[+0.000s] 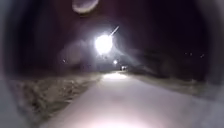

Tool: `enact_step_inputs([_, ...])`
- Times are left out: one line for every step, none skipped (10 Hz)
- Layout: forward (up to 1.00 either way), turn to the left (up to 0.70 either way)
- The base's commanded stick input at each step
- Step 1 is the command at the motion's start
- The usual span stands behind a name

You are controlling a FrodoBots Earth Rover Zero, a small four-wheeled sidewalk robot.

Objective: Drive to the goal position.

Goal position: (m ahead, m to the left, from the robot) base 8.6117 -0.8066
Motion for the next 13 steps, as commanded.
enact_step_inputs([0.70, 0.00])
enact_step_inputs([0.70, 0.00])
enact_step_inputs([0.70, 0.00])
enact_step_inputs([0.70, 0.00])
enact_step_inputs([0.70, 0.00])
enact_step_inputs([0.70, 0.00])
enact_step_inputs([0.70, 0.00])
enact_step_inputs([0.70, 0.00])
enact_step_inputs([0.70, 0.00])
enact_step_inputs([0.70, 0.00])
enact_step_inputs([0.70, 0.00])
enact_step_inputs([0.70, 0.00])
enact_step_inputs([0.70, 0.00])
